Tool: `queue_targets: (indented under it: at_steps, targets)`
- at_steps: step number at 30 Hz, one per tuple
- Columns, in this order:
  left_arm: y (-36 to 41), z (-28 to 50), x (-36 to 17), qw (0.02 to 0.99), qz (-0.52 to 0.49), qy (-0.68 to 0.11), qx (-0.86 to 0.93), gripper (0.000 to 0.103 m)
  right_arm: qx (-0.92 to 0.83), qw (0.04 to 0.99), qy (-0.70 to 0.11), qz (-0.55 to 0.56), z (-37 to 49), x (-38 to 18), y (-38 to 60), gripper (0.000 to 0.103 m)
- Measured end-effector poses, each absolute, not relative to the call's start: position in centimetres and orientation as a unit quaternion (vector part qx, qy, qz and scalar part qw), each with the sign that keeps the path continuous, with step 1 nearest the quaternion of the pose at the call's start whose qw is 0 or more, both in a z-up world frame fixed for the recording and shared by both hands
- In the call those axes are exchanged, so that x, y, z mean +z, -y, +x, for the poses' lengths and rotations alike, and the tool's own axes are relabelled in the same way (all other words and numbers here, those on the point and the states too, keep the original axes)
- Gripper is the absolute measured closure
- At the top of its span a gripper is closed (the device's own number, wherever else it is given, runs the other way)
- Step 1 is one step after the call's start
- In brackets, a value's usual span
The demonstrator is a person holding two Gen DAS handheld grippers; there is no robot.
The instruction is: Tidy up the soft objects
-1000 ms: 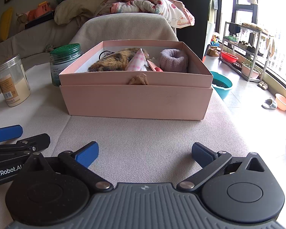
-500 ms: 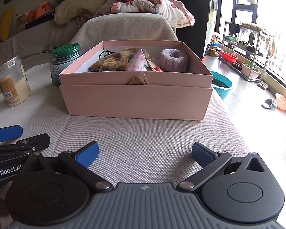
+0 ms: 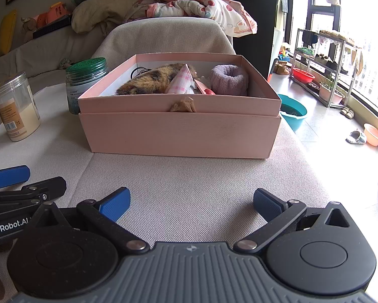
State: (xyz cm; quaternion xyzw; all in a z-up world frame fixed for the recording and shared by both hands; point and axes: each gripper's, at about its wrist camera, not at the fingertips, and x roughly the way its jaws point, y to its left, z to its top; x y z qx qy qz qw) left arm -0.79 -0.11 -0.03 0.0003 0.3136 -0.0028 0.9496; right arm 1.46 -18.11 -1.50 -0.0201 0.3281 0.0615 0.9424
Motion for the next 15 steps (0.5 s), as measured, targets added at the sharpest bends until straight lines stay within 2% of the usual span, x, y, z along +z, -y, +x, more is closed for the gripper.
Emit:
queue_targets:
  at_steps: [15]
  targets:
    - [-0.02, -0.71, -0.06, 0.95, -0.006, -0.313, -0.005, 0.036, 0.063, 0.942, -0.328, -0.021, 1.51, -1.51, 18.06, 0.0]
